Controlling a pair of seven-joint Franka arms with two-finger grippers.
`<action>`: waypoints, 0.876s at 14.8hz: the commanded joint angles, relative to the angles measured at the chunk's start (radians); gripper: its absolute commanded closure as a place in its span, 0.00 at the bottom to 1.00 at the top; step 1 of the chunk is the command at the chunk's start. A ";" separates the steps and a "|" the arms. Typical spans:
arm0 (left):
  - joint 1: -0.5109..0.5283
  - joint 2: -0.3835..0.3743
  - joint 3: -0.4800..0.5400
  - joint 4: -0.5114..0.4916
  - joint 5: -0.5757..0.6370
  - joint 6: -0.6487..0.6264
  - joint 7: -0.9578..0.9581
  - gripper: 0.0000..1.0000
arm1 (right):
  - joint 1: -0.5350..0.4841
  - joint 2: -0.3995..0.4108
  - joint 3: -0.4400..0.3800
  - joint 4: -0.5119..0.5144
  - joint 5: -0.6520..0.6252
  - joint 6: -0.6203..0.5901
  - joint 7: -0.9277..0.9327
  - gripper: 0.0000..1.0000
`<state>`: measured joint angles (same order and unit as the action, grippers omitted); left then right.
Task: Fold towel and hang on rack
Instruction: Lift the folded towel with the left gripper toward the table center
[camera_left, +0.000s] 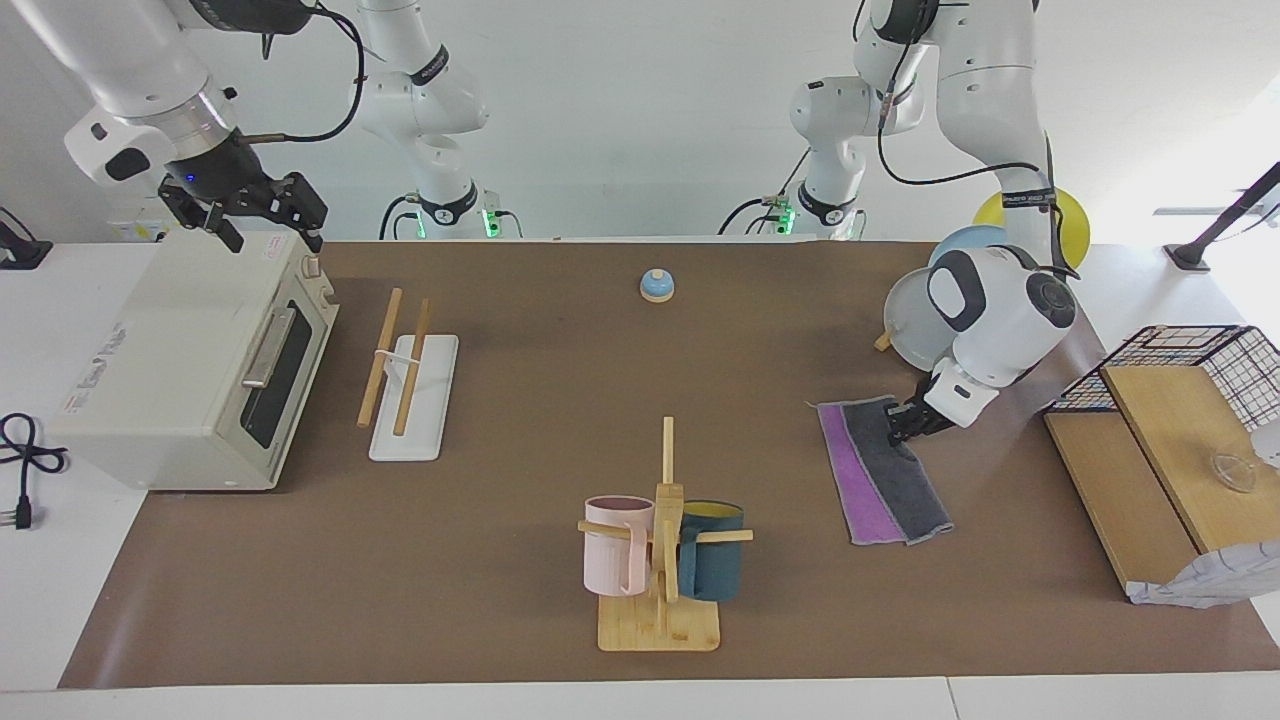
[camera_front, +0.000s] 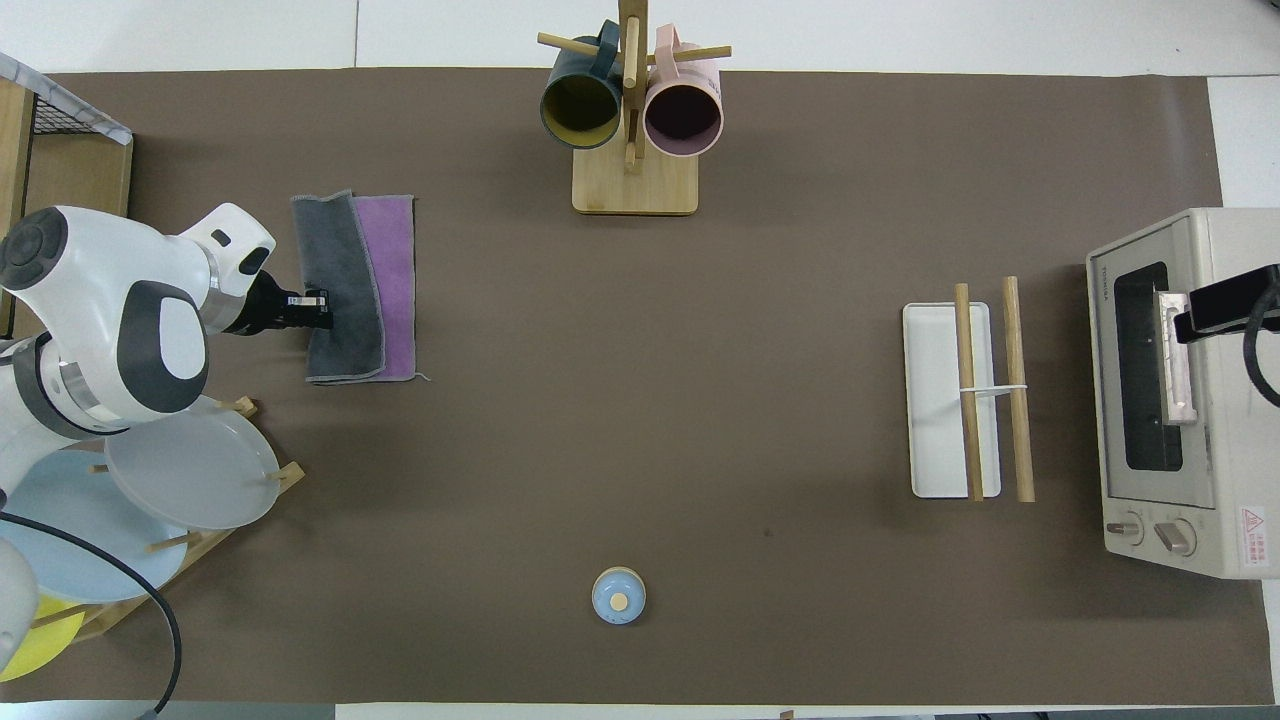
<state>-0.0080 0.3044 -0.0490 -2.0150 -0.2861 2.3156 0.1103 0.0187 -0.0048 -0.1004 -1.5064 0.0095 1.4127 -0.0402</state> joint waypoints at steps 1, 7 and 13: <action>-0.001 -0.030 -0.002 0.071 -0.031 -0.132 -0.148 1.00 | -0.011 -0.012 0.005 -0.012 0.015 -0.003 0.010 0.00; -0.052 -0.074 -0.017 0.203 -0.024 -0.340 -0.617 1.00 | -0.011 -0.012 0.005 -0.012 0.015 -0.003 0.010 0.00; -0.070 -0.117 -0.120 0.332 -0.042 -0.455 -1.182 1.00 | -0.008 -0.012 0.005 -0.012 0.015 -0.003 0.010 0.00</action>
<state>-0.0738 0.2052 -0.1420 -1.7179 -0.3104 1.8994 -0.9021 0.0187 -0.0048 -0.1004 -1.5064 0.0095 1.4127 -0.0402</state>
